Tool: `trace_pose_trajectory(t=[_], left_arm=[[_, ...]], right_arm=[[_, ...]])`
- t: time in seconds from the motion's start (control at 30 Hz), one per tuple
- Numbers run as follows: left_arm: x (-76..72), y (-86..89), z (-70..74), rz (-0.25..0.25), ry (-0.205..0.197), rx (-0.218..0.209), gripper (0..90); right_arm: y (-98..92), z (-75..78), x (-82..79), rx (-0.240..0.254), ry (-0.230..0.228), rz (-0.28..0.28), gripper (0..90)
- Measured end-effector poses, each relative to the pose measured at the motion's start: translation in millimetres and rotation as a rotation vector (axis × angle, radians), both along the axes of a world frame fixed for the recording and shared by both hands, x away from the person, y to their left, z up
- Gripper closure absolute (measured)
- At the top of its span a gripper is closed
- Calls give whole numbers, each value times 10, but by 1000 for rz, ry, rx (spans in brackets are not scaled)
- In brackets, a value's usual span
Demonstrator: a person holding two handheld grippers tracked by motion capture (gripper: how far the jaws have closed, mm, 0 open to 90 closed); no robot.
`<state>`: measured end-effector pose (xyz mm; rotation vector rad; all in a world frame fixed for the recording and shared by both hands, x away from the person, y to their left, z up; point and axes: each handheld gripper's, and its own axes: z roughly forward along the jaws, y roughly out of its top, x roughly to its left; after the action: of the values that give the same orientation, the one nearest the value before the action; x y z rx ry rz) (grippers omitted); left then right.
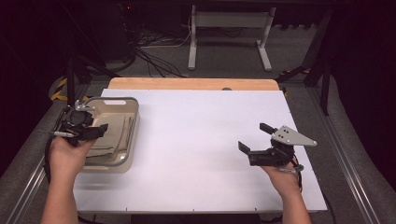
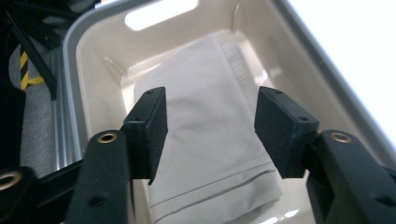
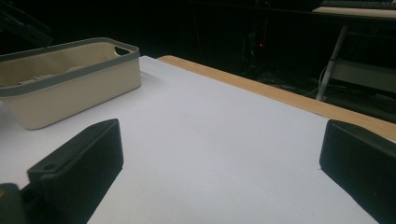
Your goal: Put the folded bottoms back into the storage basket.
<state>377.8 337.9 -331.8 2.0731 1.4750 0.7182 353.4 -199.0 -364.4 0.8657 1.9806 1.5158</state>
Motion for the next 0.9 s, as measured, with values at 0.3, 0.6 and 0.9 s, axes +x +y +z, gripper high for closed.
trace_pose_trajectory(t=[0.3,0.6,0.9], left_arm=[[-109,-216,-91,-20,-64,-35,286],[-140,-397,-195,-122,-141,-144,109],[-268,-357,-173,-262,-308,-401,81]], right_arm=[[33,-1,-7,-9,1,10,3],[3,10,-16,11,-3,11,1],[10,1,-9,8,-5,10,0]])
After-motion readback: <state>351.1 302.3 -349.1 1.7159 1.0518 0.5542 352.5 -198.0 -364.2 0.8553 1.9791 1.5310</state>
